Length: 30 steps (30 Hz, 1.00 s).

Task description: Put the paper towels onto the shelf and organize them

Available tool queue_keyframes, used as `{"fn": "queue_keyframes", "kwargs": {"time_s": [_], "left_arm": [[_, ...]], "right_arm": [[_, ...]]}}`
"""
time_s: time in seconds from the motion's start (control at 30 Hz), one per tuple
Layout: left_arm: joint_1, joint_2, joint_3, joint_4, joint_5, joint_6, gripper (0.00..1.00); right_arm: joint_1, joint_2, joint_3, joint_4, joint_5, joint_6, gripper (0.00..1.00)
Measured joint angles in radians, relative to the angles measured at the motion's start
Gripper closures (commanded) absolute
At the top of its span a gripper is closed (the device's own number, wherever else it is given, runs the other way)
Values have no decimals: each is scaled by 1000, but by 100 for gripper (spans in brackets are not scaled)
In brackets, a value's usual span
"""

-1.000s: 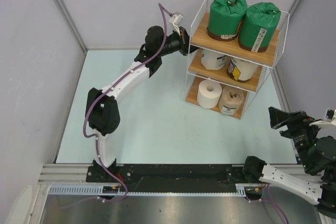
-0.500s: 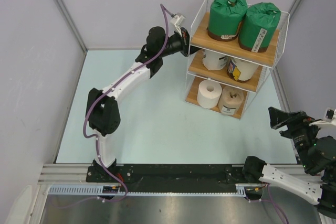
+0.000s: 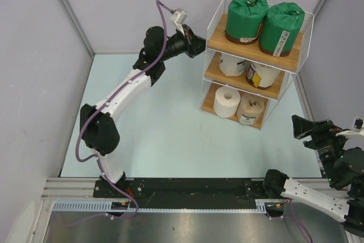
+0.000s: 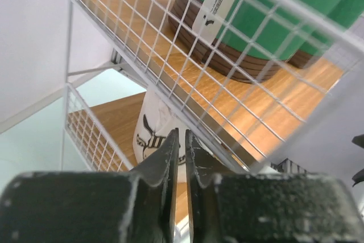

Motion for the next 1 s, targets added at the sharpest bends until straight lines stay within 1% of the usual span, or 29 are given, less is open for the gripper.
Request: {"fn": "queue_keyframes", "kwargs": {"time_s": [0.03,0.1,0.13,0.2,0.23,0.3,0.33,0.37,0.4,0.43,0.6,0.73,0.87,1.0], "left_arm": [[6,-17,-8,-6,1,-3,83],[25,-50,-29,-8,-4,-10,78],[32,-70,-48,-3,-5,-15,78],[38,-123,-100,2,-7,-21,77],[38,-148,-126,3,-8,-23,76],[40,-224,-207,10,-15,-27,76],[40,-265,-252,19,-21,-28,75],[41,-306,-294,23,-24,-28,75],[41,-338,-326,24,-26,-28,75],[42,-376,-366,30,-31,-28,75],[44,-504,-502,43,-46,-27,75],[44,-575,-615,56,-50,-29,75],[44,-604,-681,60,-50,-30,76],[44,-629,-737,60,-52,-32,76]], "right_arm": [[0,4,0,8,2,-7,27],[-1,23,0,29,6,-23,33],[-2,42,0,43,5,-34,39],[-6,95,0,71,5,-49,46],[-7,127,0,84,4,-55,54],[-8,190,-2,110,2,-70,64],[-8,213,-2,122,0,-77,80],[-7,237,-3,138,-1,-89,90],[-6,248,-3,149,-1,-103,97],[-6,256,-5,169,-2,-114,100],[-6,262,-6,250,1,-169,100],[-6,328,-6,299,8,-209,100],[-6,392,-10,341,10,-237,100],[-9,398,-14,377,1,-260,100]]}}
